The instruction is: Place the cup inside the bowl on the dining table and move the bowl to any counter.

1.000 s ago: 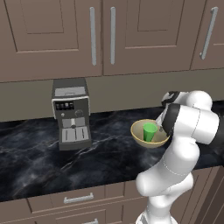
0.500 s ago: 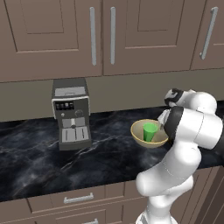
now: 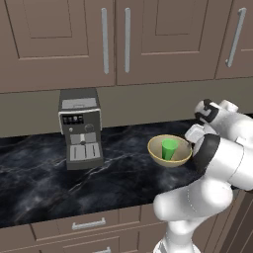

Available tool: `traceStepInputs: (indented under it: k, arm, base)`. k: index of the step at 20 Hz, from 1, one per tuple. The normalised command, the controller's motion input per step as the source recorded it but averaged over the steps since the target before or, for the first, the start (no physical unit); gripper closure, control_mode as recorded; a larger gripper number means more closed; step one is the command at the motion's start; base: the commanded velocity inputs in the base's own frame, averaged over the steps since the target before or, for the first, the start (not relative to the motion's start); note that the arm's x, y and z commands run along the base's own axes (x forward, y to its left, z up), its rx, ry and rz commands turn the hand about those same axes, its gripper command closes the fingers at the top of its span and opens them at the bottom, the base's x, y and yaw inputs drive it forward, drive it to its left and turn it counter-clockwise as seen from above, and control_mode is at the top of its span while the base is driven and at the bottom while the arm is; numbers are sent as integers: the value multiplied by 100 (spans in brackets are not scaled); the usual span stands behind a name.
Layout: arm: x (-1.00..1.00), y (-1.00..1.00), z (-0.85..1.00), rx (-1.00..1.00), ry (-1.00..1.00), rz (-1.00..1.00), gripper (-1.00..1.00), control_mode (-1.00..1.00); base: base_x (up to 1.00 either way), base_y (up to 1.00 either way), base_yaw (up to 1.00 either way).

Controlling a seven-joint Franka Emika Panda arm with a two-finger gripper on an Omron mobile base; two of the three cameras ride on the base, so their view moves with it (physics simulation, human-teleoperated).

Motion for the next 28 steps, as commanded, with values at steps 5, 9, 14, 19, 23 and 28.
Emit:
traceStepInputs:
  k: [5, 9, 14, 19, 23, 28]
  arm:
    - [-50, 9, 18, -5, 0, 0, -100, -100]
    - [-45, 21, 26, -9, 0, 0, -100, -100]
    - [-42, 23, 29, -11, 0, 0, -100, -100]
    - [-40, 25, 21, -10, 0, 0, -100, -100]
    - [-49, 23, 16, -8, -2, 0, -100, -100]
    - [-53, 22, 14, -8, -4, 0, -100, -100]
  base:
    - [0, 0, 0]
    - [0, 0, 0]
    - [0, 0, 0]
    - [0, 0, 0]
    - [0, 0, 0]
    - [0, 0, 0]
